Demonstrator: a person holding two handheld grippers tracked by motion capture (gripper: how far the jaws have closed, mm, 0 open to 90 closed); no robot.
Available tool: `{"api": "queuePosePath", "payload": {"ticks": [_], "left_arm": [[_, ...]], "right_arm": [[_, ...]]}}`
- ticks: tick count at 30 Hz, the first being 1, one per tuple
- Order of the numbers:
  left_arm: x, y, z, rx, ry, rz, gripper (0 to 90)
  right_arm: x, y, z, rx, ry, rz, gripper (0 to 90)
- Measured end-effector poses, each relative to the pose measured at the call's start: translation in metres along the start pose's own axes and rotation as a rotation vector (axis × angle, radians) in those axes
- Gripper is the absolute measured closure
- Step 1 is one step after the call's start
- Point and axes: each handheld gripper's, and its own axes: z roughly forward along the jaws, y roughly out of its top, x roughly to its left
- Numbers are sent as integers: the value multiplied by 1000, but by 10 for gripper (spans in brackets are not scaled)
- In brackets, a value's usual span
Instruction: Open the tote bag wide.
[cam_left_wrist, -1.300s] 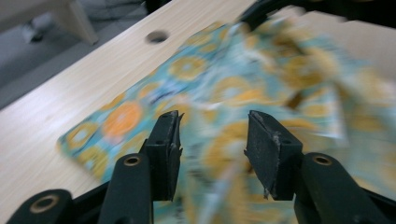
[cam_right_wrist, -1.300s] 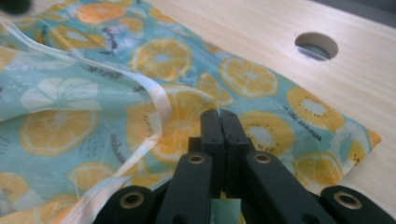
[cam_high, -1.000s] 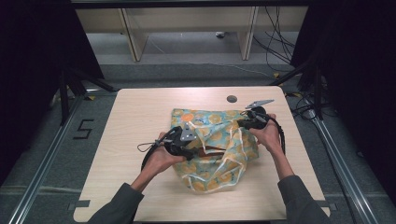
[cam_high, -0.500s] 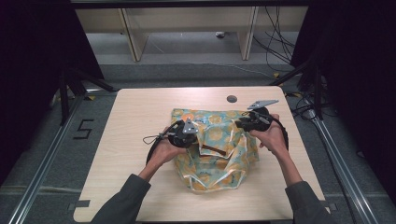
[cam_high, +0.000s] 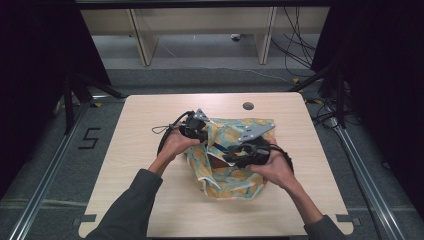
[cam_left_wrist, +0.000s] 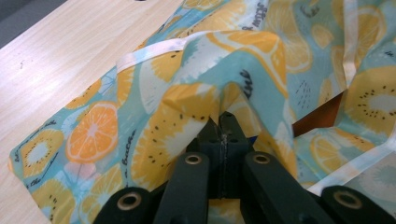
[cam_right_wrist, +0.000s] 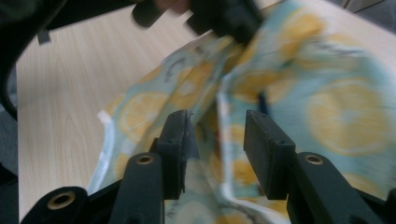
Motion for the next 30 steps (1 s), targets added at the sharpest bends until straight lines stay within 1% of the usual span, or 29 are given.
{"api": "queuePosePath", "payload": {"ticks": [1, 2, 3, 4, 5, 6, 7, 9, 10, 11, 12, 13, 14, 15, 16, 17, 18, 19, 20, 21, 22, 23, 24, 25, 26, 27, 28, 29, 30], "left_arm": [[0, 0, 0, 0, 0, 0, 894], [1, 1, 0, 0, -7, -2, 893], [2, 2, 0, 12, -5, 0, 893], [2, 3, 0, 7, -4, -14, 893], [2, 4, 0, 12, -6, -9, 892], [4, 5, -1, 12, -8, 4, 891], [3, 6, -1, 3, -14, -13, 891], [4, 6, -1, 5, -20, -9, 890], [4, 6, 0, 8, -22, -9, 890], [5, 5, -1, 20, -21, 3, 890], [4, 4, 0, 11, -23, -14, 889], [4, 3, 1, 8, -34, -16, 889], [5, 3, -1, 28, -36, 8, 889], [6, 2, -1, 30, -37, 17, 889], [6, 1, -2, 25, -45, 13, 889], [4, 0, -1, 5, -42, -13, 889], [4, -1, -2, 12, -47, 1, 889], [4, -2, -4, 33, -47, 21, 889], [1, -5, -5, 18, -52, 21, 889], [1, -5, -5, 18, -52, 21, 889], [-4, -12, -8, 34, -68, 53, 889], [-4, -12, -8, 34, -68, 53, 889], [-12, -18, -11, 39, -89, 82, 889], [-12, -18, -11, 39, -89, 82, 889], [-17, -22, -17, 17, -99, 96, 890], [-17, -22, -17, 17, -99, 96, 890], [-19, -23, -19, -1, -109, 93, 890], [-20, -23, -21, -26, -103, 82, 891], [-17, -19, -25, -69, -88, 65, 893]], "right_arm": [[0, 0, 0, 0, 0, 0, 607], [7, 0, 14, 34, -18, -15, 597], [7, 0, 14, 34, -18, -15, 597], [9, -1, 22, 49, -49, -12, 583], [9, -2, 30, 92, -56, -15, 574], [9, -3, 35, 108, -65, -6, 568], [9, -7, 44, 126, -79, -10, 560], [9, -12, 55, 185, -121, -18, 572], [8, -14, 58, 210, -145, -40, 613], [7, -16, 60, 219, -175, -53, 679], [5, -16, 62, 232, -189, -69, 774], [2, -16, 61, 242, -181, -89, 852], [0, -16, 60, 230, -185, -94, 895], [-3, -13, 55, 223, -202, -93, 900], [-7, -11, 50, 210, -215, -108, 900], [-12, -6, 40, 176, -225, -100, 900], [-16, -3, 35, 144, -243, -96, 900], [-23, 2, 25, 121, -254, -97, 900], [-35, 10, 11, 74, -287, -68, 900], [-35, 10, 11, 74, -287, -68, 900], [-58, 19, -5, 16, -345, -30, 900], [-58, 19, -5, 16, -345, -30, 900], [-89, 24, -15, 16, -407, 17, 900], [-99, 22, -14, 16, -420, 45, 900], [-111, 19, -11, 43, -443, 80, 900], [-111, 19, -11, 43, -443, 80, 900], [-123, 14, -7, 74, -453, 107, 900], [-134, 7, 0, 105, -456, 128, 900], [-147, -8, 14, 176, -446, 175, 900]]}}
